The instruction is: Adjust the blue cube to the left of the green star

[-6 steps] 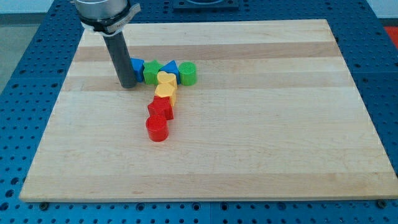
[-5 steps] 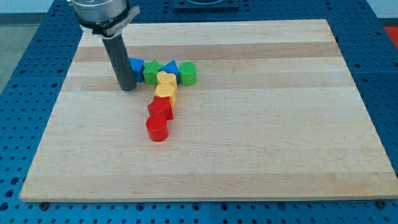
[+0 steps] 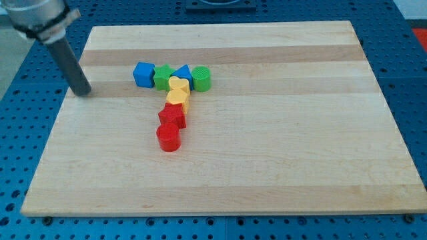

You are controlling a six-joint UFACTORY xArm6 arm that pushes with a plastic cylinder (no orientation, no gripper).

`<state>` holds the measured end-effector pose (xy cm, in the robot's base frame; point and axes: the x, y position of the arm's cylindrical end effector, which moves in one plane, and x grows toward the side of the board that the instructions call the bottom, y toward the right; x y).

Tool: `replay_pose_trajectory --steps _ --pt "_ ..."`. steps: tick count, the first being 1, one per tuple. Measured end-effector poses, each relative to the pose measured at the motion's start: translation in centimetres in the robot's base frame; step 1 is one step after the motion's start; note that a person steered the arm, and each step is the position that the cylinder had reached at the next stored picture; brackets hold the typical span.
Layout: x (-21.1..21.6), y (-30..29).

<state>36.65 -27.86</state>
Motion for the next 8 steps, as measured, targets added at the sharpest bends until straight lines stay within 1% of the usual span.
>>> replay_pose_trajectory --steps 1,2,3,5,8 --pt "-4.8 0.6" --pt "-7.0 4.2" --pt "-5.6 6.3" --pt "-1.8 6.6" --pt "0.1 7.5"
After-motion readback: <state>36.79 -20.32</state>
